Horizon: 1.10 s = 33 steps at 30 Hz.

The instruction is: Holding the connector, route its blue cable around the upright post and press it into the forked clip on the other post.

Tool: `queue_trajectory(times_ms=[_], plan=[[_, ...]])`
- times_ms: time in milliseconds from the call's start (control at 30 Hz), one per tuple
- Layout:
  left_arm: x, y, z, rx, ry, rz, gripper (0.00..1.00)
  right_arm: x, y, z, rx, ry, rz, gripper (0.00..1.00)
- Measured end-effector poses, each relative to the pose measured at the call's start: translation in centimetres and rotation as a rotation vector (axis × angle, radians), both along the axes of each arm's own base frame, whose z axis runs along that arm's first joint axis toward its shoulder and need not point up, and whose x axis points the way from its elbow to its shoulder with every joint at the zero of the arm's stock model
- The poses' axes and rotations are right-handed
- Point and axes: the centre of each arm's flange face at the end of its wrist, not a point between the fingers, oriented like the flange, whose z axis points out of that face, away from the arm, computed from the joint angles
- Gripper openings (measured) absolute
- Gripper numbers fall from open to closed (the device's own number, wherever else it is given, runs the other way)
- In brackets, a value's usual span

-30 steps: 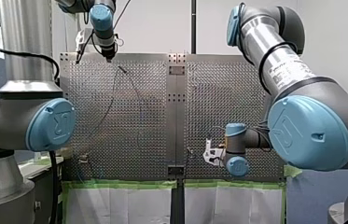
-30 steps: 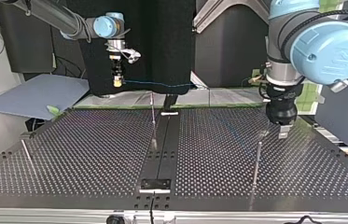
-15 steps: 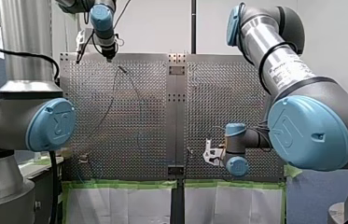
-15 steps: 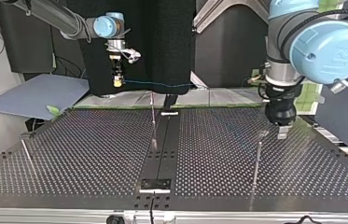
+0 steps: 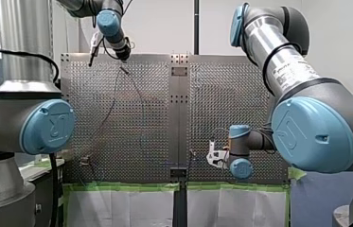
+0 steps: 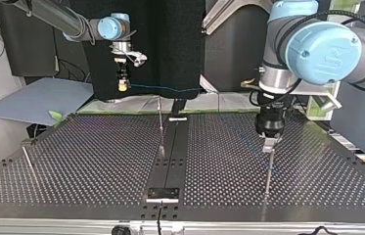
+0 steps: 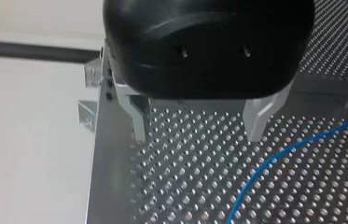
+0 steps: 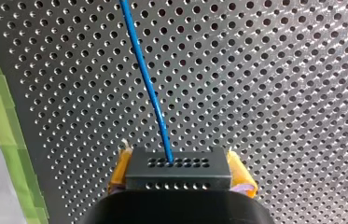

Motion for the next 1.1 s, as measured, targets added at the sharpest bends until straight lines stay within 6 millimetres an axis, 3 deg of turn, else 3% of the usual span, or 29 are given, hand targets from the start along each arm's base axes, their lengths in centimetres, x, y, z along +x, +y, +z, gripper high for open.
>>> queue_trajectory(times_ms=[67, 600, 767, 1100], plan=[[0.1, -0.2, -0.4, 0.007, -0.003, -0.001, 0.98, -0.1, 0.0, 0.0, 0.001, -0.001, -0.001, 0.00], [2.0, -1.1, -9.4, 0.140, 0.077, 0.066, 0.98, -0.2, 0.0, -0.1, 0.016, -0.002, -0.006, 0.00], [2.3, -1.7, -10.0, 0.166, 0.060, 0.057, 0.98, -0.2, 0.2, -0.2, 0.021, 0.001, -0.006, 0.00], [3.1, -2.1, -9.4, 0.196, -0.018, 0.069, 0.98, -0.1, 0.2, -0.2, 0.022, 0.000, -0.005, 0.00]])
